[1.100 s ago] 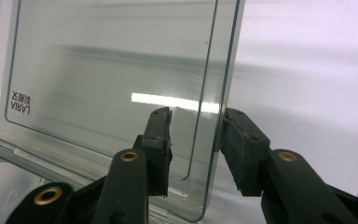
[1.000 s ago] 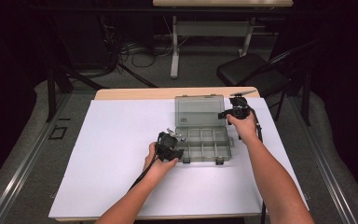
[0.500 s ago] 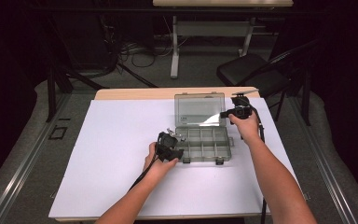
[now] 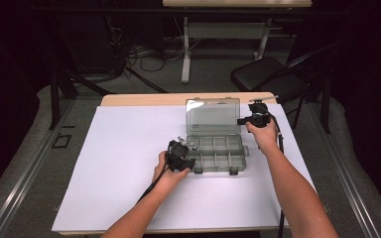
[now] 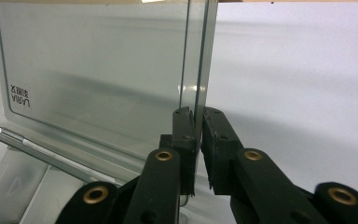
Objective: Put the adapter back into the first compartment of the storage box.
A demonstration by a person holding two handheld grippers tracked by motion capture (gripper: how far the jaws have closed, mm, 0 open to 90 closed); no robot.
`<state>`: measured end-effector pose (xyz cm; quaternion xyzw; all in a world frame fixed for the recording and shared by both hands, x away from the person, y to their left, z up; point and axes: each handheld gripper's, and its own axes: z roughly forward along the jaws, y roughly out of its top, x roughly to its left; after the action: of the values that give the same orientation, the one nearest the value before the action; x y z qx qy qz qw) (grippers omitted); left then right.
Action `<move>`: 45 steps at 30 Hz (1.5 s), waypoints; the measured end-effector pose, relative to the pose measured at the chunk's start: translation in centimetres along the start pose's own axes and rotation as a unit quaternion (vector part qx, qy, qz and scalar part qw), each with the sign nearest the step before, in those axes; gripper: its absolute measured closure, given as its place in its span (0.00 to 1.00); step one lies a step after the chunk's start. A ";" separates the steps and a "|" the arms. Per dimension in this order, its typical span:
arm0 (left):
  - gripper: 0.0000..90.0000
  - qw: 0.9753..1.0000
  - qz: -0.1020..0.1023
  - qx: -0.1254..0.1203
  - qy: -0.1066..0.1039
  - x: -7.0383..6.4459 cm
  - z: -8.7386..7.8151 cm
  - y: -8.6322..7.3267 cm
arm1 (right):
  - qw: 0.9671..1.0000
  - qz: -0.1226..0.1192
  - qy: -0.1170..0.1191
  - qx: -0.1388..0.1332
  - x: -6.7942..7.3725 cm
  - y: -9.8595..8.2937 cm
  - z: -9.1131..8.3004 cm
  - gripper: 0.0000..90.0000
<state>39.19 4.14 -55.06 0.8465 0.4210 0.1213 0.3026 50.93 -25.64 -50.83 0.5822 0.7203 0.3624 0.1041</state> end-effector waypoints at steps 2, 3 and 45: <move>0.63 1.000 0.000 0.000 0.000 0.0 0.0 0.0 | 1.000 -0.002 -0.001 0.002 0.0 0.0 -0.1 0.94; 0.63 1.000 0.000 0.000 0.000 0.0 0.0 0.0 | 1.000 -0.004 0.001 -0.003 0.0 -0.1 -0.1 0.94; 0.63 1.000 0.000 -0.002 0.001 0.0 0.0 0.0 | 0.996 -0.039 -0.001 -0.083 0.2 -2.1 -0.6 0.95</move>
<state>39.17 4.16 -55.09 0.8457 0.4214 0.1228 0.3037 48.94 -25.81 -51.74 0.5432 0.7101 0.4156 0.1671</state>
